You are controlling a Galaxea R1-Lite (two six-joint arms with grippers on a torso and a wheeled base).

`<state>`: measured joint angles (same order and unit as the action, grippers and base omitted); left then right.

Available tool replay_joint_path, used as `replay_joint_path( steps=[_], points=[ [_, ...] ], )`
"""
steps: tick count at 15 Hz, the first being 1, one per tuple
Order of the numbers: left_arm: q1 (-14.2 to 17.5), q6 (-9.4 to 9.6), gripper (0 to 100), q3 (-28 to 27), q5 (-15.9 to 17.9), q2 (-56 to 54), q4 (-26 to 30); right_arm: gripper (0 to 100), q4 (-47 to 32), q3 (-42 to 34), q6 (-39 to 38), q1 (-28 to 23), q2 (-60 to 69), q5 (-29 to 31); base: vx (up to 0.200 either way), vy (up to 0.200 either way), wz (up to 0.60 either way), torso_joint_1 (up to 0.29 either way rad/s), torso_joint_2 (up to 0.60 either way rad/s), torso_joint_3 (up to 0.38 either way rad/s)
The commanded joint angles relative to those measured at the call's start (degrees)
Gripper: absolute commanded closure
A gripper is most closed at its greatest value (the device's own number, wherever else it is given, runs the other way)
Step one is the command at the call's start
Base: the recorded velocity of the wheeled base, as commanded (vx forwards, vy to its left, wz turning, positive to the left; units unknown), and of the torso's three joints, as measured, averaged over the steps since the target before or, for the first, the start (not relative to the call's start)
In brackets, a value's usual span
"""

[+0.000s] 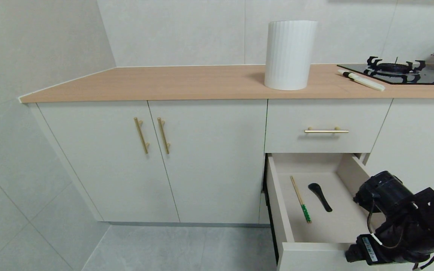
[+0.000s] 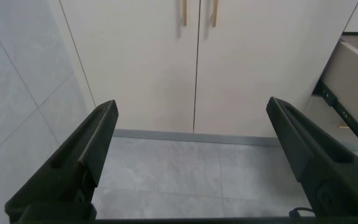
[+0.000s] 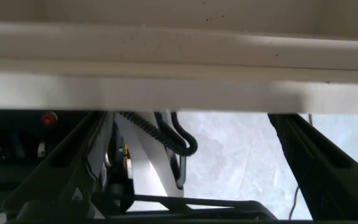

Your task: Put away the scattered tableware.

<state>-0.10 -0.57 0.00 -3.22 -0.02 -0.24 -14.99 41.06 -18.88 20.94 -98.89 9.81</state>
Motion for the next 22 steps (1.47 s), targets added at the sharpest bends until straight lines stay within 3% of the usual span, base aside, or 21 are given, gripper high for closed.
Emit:
replay_joint_path(
  steps=[1,6,9,18,22],
  points=[
    [0.0,-0.04,0,0.0,0.0,0.0,0.0,0,1.2,0.3,-0.1,-0.3,-1.1,0.0,0.0,0.0,0.0,0.0,0.0,0.0],
    [0.0,-0.04,0,0.0,0.0,0.0,0.0,0,9.6,2.4,0.5,-2.3,-5.0,0.0,0.0,0.0,0.0,0.0,0.0,0.0],
    [0.0,-0.04,0,0.0,0.0,0.0,0.0,0,9.8,6.8,0.5,-2.9,-9.4,0.4,0.0,0.0,0.0,0.0,0.0,0.0],
    [0.0,-0.04,0,0.0,0.0,0.0,0.0,0,9.9,30.8,4.3,-10.1,-25.7,0.8,0.0,0.0,0.0,0.0,0.0,0.0],
    [0.0,-0.04,0,0.0,0.0,0.0,0.0,0,10.2,37.9,4.7,-12.7,-30.6,0.8,0.0,0.0,0.0,0.0,0.0,0.0]
  ],
)
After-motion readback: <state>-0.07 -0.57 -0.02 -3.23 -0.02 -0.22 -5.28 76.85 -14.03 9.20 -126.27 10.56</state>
